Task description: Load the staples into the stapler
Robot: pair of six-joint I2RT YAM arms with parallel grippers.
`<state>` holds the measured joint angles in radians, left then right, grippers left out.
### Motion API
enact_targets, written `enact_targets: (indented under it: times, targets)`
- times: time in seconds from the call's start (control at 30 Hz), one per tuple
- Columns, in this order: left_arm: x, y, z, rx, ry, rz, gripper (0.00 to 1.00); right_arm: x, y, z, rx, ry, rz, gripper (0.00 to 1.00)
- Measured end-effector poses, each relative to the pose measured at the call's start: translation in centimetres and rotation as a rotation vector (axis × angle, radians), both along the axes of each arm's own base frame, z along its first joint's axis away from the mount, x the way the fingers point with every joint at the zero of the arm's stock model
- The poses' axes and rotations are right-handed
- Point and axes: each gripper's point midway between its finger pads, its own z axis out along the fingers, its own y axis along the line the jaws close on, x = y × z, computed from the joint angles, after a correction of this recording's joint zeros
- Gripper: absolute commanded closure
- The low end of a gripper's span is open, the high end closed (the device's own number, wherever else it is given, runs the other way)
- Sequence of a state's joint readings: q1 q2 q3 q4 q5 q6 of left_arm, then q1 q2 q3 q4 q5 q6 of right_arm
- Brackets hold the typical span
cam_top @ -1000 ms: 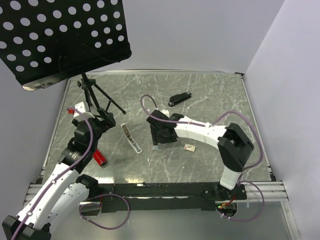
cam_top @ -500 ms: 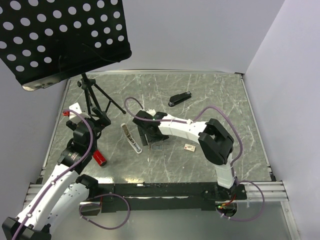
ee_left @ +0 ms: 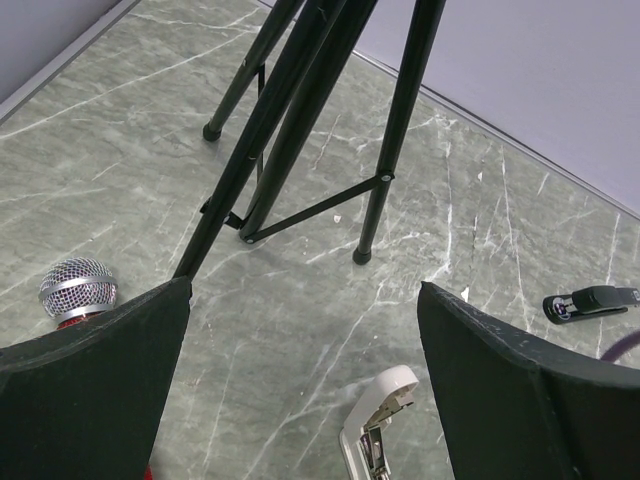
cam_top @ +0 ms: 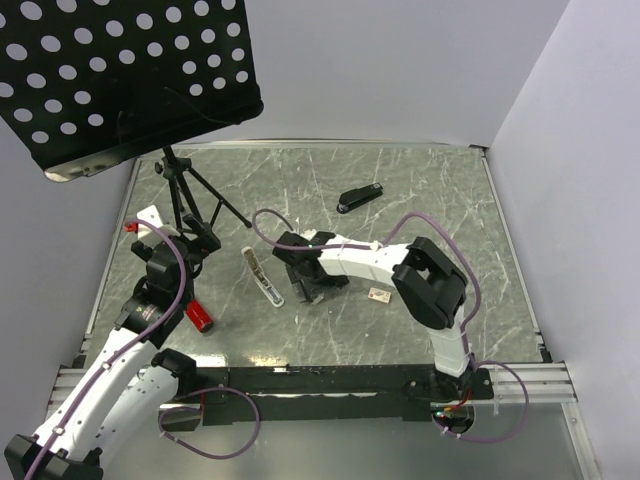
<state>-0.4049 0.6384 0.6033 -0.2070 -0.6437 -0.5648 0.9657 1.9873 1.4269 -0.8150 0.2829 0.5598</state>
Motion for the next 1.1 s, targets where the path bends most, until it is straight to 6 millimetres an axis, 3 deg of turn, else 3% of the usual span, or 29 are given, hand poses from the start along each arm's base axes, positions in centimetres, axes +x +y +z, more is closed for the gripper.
enact_targets:
  times: [0.27, 0.43, 0.57, 0.8, 1.1]
  targets:
    - [0.0, 0.0, 0.0, 0.000, 0.000, 0.000, 0.01, -0.9, -3.3, 1.1, -0.014, 0.006, 0.040, 0.09]
    - [0.0, 0.0, 0.0, 0.000, 0.001, -0.001, 0.01, -0.3, -2.0, 4.4, 0.089, -0.054, 0.103, 0.11]
    - [0.0, 0.0, 0.0, 0.000, 0.001, -0.001, 0.01, 0.0, -1.7, 5.8, 0.151, -0.082, 0.122, 0.18]
    - [0.0, 0.0, 0.0, 0.002, 0.001, -0.003, 0.01, -0.3, -3.4, 4.7, 0.167, -0.041, 0.090, 0.53]
    - [0.1, -0.3, -0.2, 0.002, 0.009, -0.017, 0.01, -0.8, -3.9, 3.5, 0.197, 0.011, 0.032, 0.60]
